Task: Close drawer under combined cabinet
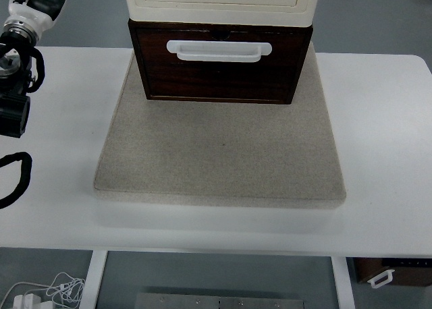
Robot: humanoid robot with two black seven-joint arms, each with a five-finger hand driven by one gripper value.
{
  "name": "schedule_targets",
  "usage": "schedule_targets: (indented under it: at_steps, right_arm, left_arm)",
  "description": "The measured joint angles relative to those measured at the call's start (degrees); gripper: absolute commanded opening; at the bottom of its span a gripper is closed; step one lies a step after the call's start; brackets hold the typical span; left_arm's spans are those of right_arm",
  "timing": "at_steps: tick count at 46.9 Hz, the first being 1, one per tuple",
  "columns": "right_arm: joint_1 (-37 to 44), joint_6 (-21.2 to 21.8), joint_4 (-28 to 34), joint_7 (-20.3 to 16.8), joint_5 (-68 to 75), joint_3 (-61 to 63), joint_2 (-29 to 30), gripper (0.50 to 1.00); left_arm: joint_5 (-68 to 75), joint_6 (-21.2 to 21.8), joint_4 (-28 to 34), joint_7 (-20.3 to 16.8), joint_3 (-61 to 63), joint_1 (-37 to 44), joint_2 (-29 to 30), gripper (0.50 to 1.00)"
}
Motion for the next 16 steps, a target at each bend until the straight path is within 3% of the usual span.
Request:
schedule_targets:
  at_steps: [16]
  right_arm:
    - [-0.17,-0.01,0.07,0.0,0.09,0.01,0.0,0.952]
  left_arm:
    - [-0.28,-0.22,0.11,0.0,8.1,0.02,-1.68,1.0]
